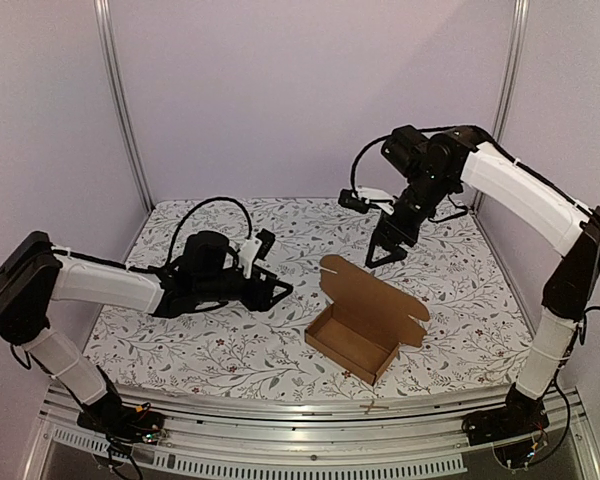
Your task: Fold the paper box
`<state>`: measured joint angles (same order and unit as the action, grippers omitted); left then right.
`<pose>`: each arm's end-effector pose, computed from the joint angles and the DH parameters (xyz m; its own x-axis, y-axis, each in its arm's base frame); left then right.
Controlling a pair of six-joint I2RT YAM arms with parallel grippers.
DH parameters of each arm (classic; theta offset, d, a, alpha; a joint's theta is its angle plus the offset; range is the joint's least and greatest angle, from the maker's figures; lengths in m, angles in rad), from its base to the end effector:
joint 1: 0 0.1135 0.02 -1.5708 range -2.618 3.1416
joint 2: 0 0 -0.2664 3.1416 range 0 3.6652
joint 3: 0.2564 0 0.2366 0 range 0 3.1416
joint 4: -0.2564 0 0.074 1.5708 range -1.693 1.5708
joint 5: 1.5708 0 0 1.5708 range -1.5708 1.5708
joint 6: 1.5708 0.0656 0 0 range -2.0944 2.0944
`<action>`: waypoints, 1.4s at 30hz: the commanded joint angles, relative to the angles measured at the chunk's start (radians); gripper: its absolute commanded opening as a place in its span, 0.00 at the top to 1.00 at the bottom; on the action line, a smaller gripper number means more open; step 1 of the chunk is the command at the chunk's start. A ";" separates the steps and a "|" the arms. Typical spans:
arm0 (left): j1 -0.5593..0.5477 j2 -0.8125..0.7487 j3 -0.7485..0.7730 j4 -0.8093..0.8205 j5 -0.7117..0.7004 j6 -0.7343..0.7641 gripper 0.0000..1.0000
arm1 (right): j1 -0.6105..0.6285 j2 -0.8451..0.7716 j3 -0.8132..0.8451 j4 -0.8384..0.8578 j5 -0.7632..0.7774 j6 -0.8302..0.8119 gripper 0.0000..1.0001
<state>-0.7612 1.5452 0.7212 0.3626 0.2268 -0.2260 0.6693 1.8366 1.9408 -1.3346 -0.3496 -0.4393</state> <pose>0.2332 -0.2426 0.1912 -0.4974 0.1723 -0.8502 0.7249 0.6210 -0.2982 0.2658 0.2389 0.3262 -0.3830 -0.8125 -0.4395 -0.9231 0.3539 0.1502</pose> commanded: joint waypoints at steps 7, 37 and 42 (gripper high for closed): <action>-0.004 0.260 0.215 0.090 0.167 0.106 0.37 | 0.009 -0.039 -0.181 -0.014 0.130 0.059 0.48; -0.014 0.349 0.212 0.183 0.354 0.036 0.51 | 0.003 -0.004 -0.163 0.065 0.185 0.057 1.00; -0.039 0.338 0.200 0.228 0.364 0.003 0.59 | -0.002 0.020 -0.143 0.066 0.189 0.077 1.00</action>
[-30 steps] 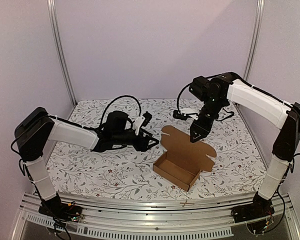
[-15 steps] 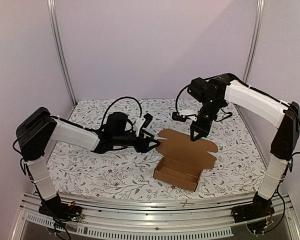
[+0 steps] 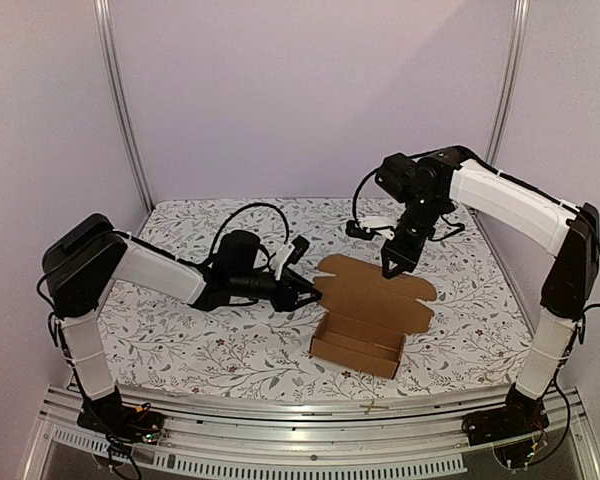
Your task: Fold the paper box
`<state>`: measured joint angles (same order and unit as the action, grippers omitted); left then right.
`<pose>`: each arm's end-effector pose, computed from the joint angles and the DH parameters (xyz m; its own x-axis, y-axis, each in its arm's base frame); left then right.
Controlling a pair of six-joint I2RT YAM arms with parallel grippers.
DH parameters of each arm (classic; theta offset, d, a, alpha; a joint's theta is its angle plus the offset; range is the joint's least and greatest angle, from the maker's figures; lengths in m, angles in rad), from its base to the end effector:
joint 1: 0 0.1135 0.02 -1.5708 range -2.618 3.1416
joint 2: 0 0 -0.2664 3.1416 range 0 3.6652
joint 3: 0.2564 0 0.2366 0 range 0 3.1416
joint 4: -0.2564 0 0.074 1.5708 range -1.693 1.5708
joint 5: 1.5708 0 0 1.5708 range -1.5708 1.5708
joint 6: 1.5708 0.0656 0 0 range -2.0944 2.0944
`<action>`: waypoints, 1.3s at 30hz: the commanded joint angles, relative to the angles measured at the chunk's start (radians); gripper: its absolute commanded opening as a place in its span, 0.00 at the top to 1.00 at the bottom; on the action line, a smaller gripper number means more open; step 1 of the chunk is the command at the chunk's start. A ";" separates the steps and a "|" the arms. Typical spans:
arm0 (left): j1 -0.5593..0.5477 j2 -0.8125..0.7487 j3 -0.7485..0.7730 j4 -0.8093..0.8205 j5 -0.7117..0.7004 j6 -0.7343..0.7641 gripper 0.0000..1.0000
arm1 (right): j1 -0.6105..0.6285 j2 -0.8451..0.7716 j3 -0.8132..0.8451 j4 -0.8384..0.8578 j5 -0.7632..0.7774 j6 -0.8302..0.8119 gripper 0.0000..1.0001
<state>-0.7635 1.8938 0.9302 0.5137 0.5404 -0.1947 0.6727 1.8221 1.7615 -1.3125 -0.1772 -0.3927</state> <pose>0.2669 -0.3021 0.1558 -0.4877 0.2371 -0.8402 0.8493 0.3516 -0.3937 0.2631 0.2244 0.2817 -0.4635 -0.8508 -0.2476 -0.8851 0.4576 0.0845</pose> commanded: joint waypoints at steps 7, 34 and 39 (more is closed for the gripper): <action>-0.082 0.006 0.017 0.087 0.028 -0.072 0.78 | -0.008 0.056 0.048 0.057 0.037 0.067 1.00; -0.175 0.018 0.206 -0.102 -0.139 -0.159 0.80 | -0.040 0.054 0.038 0.045 -0.035 0.057 1.00; -0.155 -0.150 0.127 -0.243 -0.141 -0.049 0.61 | -0.063 -0.005 -0.020 0.056 -0.021 -0.008 1.00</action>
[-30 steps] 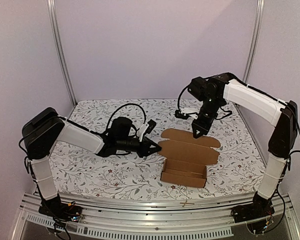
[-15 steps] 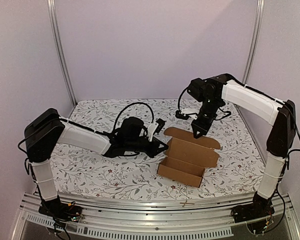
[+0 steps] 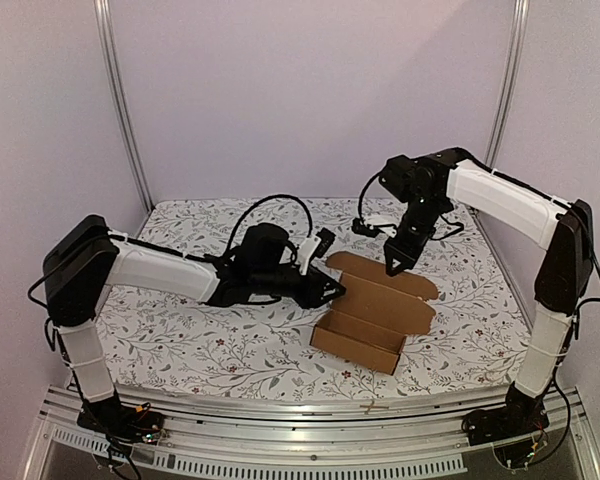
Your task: Fold the paper box
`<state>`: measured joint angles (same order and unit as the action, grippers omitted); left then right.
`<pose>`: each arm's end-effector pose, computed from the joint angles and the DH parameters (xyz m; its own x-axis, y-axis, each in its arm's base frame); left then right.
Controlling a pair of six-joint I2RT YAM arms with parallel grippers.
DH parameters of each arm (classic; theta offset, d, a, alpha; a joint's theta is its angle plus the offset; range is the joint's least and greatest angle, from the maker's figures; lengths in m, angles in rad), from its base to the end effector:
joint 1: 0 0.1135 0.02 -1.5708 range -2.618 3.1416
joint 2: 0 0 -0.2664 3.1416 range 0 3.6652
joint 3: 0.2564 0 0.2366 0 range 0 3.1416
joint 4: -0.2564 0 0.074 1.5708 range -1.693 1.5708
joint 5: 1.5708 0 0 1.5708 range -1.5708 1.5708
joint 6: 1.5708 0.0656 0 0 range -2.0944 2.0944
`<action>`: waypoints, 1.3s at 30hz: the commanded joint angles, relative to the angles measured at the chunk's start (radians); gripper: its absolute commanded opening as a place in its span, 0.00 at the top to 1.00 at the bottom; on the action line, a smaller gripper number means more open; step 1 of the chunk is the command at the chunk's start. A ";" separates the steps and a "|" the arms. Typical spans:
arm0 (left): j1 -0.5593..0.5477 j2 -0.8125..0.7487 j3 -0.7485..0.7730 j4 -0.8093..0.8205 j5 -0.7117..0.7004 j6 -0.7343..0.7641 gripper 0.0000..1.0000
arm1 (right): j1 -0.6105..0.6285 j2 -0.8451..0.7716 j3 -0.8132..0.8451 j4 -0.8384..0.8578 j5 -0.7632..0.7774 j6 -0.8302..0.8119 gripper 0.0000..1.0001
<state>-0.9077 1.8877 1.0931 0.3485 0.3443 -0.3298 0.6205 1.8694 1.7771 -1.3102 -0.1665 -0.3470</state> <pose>0.2464 -0.3514 0.1868 -0.5522 0.2118 -0.8064 0.7932 0.4313 -0.4299 0.2825 0.2153 0.2700 -0.5516 -0.8064 -0.2131 -0.8332 0.5444 0.0967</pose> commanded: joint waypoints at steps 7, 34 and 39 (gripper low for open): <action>0.080 -0.393 -0.216 -0.180 -0.028 0.160 0.53 | -0.011 -0.154 -0.121 0.109 -0.029 -0.149 1.00; 0.164 -0.167 -0.169 0.064 0.376 0.178 0.54 | 0.008 -0.200 -0.135 0.138 -0.190 -0.210 1.00; 0.133 -0.141 -0.163 0.103 0.419 0.177 0.51 | 0.008 -0.197 -0.123 0.126 -0.256 -0.210 1.00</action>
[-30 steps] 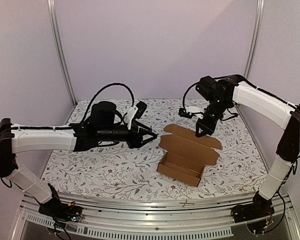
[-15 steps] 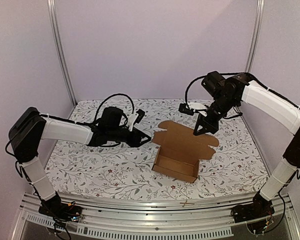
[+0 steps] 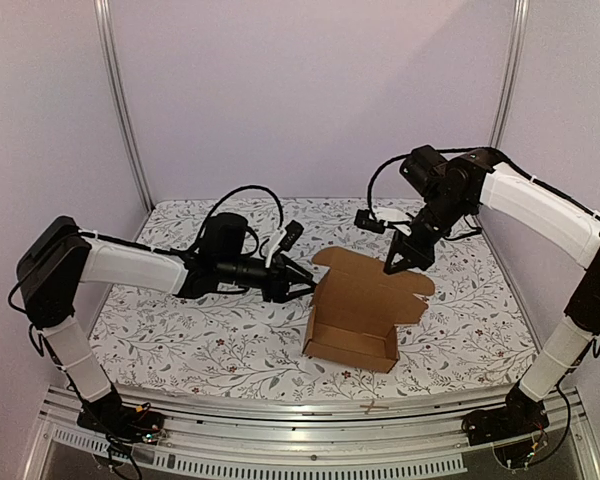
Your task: Fold the paper box
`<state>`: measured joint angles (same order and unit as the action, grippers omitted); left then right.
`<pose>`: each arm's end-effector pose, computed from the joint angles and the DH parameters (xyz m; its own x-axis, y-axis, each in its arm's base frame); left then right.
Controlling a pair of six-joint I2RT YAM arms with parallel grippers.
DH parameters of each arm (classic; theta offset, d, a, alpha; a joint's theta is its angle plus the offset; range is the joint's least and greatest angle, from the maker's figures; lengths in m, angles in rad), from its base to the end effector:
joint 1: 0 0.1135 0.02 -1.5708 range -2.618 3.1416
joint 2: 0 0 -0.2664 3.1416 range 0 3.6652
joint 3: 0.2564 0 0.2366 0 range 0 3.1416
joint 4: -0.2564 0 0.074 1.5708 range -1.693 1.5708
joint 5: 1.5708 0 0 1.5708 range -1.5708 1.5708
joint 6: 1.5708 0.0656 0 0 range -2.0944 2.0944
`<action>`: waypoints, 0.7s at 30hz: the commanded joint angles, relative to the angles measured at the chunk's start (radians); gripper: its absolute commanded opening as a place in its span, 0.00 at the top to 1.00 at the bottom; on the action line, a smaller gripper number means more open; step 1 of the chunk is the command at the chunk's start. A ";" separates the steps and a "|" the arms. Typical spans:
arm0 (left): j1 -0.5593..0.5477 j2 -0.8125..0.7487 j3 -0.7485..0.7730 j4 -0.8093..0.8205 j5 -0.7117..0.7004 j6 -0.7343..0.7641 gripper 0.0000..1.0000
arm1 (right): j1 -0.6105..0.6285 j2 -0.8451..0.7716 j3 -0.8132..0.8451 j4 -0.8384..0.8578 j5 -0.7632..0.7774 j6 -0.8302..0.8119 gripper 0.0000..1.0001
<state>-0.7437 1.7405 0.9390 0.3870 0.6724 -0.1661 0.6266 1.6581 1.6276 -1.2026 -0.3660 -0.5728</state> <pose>0.2535 -0.2887 0.2029 -0.4493 0.2375 -0.8612 0.8872 0.2322 -0.3987 0.2443 0.2059 0.3043 -0.2935 -0.8372 -0.4614 -0.9551 0.2774 0.1042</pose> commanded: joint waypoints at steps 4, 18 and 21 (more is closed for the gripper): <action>-0.052 0.022 -0.007 0.119 0.138 -0.004 0.49 | 0.002 0.017 0.020 0.006 -0.079 0.009 1.00; -0.087 0.093 0.030 0.203 0.192 -0.049 0.60 | 0.002 0.001 0.034 -0.151 -0.365 -0.134 1.00; -0.094 0.093 0.024 0.222 0.168 -0.036 0.51 | 0.003 0.016 0.051 -0.221 -0.408 -0.186 1.00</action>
<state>-0.8085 1.8202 0.9466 0.5426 0.8570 -0.2043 0.6209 1.6581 1.6299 -1.3476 -0.6006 -0.6689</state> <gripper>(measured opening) 0.452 0.005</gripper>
